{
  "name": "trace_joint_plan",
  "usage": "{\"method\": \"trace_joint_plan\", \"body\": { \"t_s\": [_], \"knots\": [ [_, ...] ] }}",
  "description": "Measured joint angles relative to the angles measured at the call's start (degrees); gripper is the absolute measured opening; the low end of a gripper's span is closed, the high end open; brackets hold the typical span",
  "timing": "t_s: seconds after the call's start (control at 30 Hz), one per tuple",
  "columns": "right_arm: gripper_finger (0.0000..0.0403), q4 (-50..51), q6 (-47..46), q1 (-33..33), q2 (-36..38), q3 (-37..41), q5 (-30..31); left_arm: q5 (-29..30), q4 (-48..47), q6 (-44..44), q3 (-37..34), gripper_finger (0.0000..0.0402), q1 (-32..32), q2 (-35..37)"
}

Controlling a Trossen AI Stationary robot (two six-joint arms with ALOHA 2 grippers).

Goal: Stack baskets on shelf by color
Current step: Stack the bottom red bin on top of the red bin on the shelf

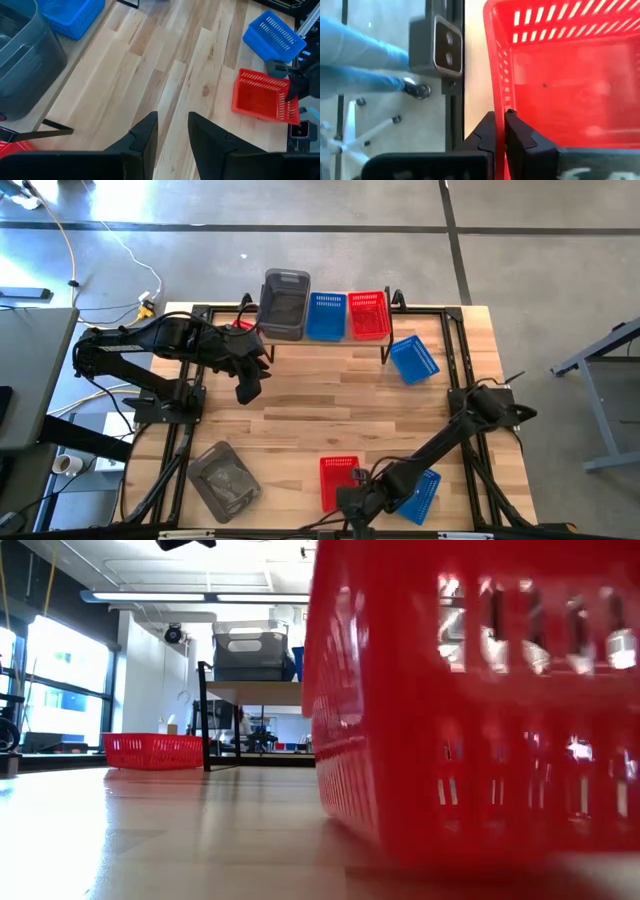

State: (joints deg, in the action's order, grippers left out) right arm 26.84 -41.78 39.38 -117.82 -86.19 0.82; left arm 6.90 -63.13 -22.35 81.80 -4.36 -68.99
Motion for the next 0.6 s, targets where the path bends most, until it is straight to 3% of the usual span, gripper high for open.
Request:
{"method": "trace_joint_plan", "body": {
  "t_s": [0.6],
  "knots": [
    [0.0,1.06,-5.68,-1.9,11.99,0.0,17.76,-0.04,-0.02,2.58,-0.02,0.0099,0.0,-0.57]
  ]
}}
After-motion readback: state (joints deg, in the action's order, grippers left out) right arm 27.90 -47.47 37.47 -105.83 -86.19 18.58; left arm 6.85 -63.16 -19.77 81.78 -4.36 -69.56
